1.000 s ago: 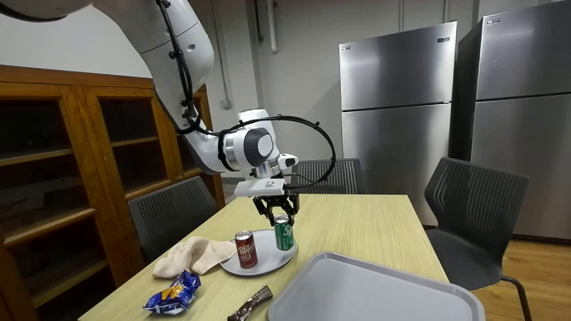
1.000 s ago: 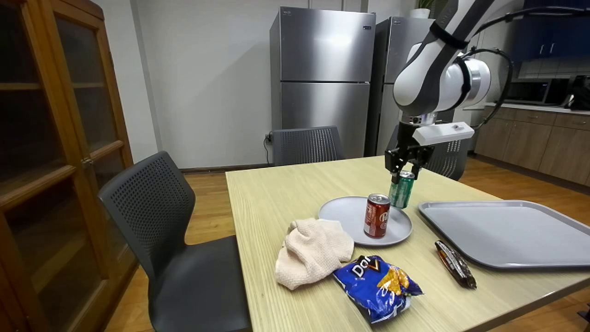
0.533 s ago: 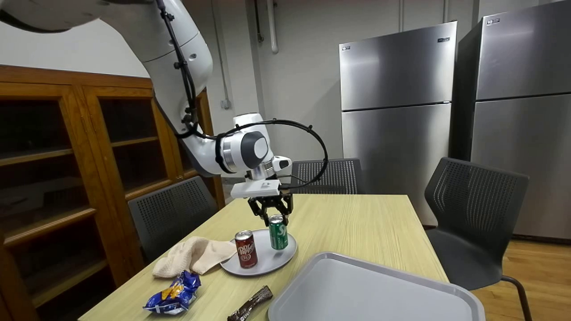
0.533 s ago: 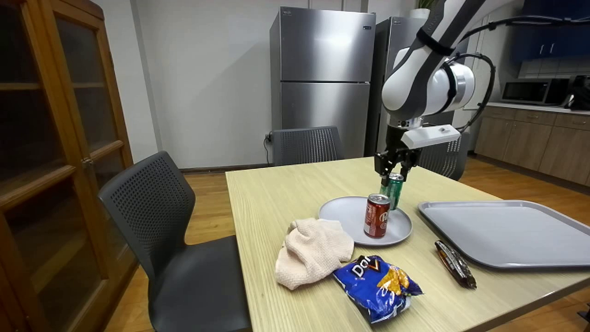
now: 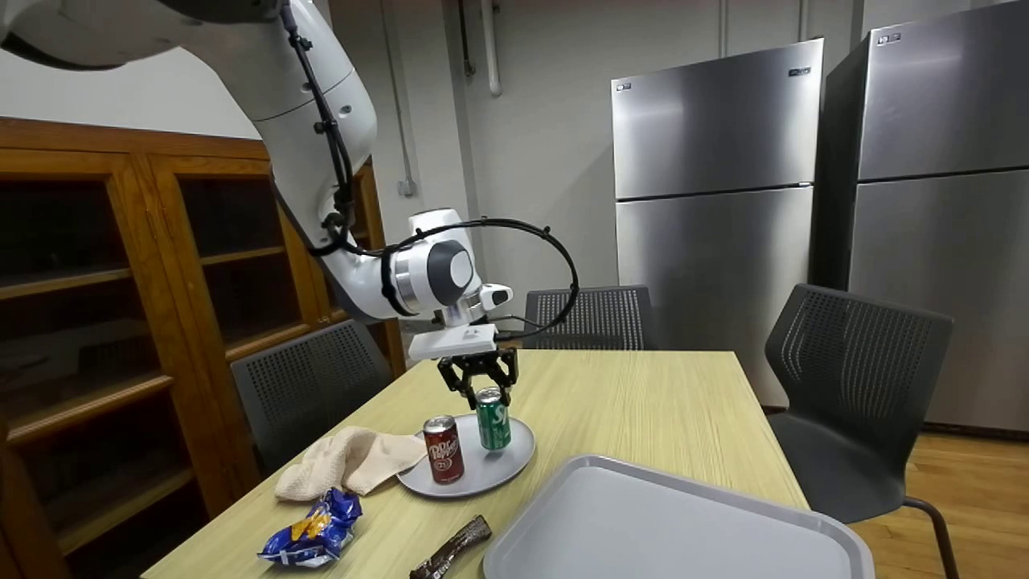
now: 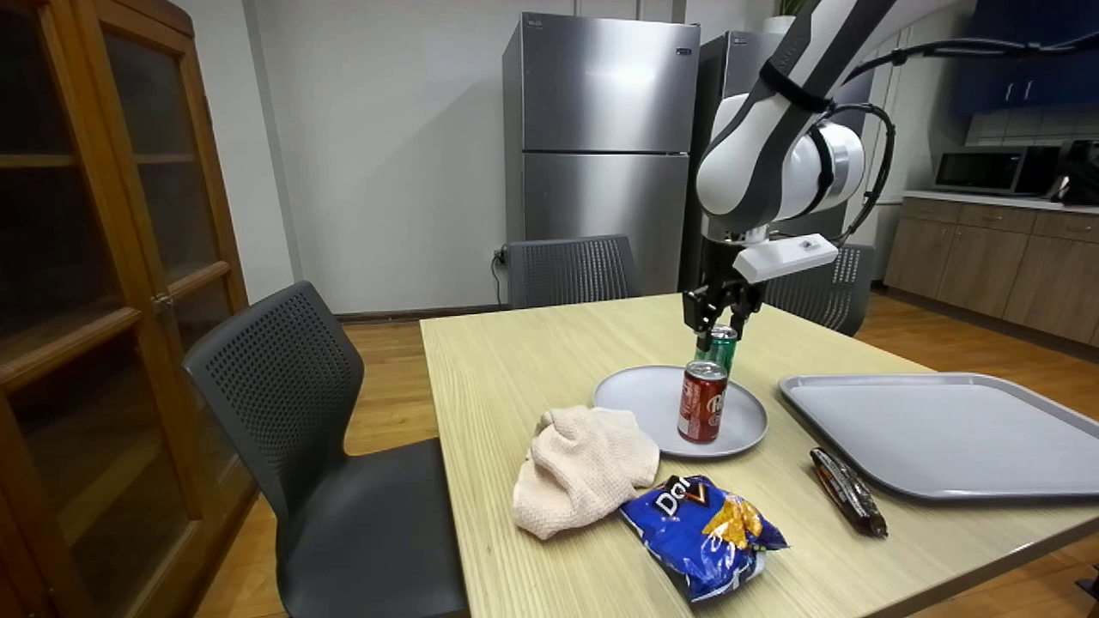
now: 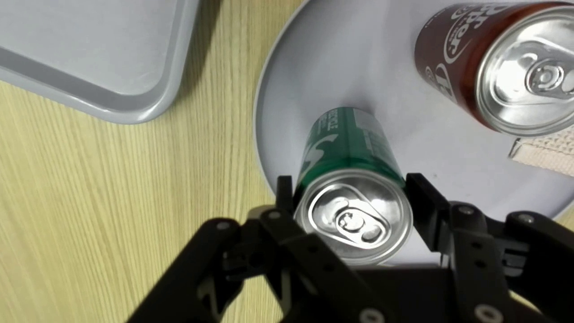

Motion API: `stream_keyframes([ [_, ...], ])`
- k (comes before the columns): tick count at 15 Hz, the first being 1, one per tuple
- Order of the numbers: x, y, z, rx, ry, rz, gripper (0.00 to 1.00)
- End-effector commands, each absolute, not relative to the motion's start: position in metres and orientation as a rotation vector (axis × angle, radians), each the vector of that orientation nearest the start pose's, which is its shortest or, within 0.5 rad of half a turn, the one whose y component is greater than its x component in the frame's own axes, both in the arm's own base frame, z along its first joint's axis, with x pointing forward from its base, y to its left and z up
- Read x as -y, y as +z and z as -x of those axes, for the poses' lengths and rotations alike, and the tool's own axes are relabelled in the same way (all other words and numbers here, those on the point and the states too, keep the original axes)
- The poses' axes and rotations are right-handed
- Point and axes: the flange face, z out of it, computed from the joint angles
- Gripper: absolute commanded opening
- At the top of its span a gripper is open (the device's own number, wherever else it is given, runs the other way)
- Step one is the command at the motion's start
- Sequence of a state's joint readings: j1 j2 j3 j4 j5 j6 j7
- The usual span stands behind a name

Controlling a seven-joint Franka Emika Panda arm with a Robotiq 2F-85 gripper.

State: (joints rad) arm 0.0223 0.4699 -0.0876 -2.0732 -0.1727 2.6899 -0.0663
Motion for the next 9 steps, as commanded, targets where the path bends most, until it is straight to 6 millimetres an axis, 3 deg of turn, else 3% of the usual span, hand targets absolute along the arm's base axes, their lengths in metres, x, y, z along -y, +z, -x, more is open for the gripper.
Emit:
stream_keyframes([
  [1, 0.029, 0.2175, -0.6111, 0.296, -0.219, 3.278, 0.39],
  [7, 0.0318, 0.2109, -0.6111, 0.311, -0.206, 3.289, 0.39],
  [9, 0.0329, 0.2105, -0.6104, 0.317, -0.207, 3.289, 0.9],
])
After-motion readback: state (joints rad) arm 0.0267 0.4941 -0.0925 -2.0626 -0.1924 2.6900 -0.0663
